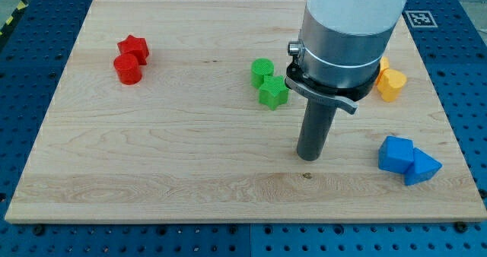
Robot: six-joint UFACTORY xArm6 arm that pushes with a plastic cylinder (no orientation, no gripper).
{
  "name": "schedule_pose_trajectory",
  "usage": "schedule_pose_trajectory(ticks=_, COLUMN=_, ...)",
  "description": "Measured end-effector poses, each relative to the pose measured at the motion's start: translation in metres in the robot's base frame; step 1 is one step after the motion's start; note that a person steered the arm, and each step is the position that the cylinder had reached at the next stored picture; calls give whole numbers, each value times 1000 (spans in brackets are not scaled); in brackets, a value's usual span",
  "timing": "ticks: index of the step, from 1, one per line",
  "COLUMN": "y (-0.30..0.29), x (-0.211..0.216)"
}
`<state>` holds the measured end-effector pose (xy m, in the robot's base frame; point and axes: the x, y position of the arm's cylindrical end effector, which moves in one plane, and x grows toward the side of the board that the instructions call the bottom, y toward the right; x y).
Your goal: Point your arm to the green star
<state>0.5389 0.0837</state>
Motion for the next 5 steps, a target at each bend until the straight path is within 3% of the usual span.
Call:
schedule_pose_trajectory(ticks=2, y=-15, x=-2)
schedule_pose_trajectory(ticks=4, y=-73, x=-32)
schedule_pose_trajectory(ticks=5, y=-59, x=-32)
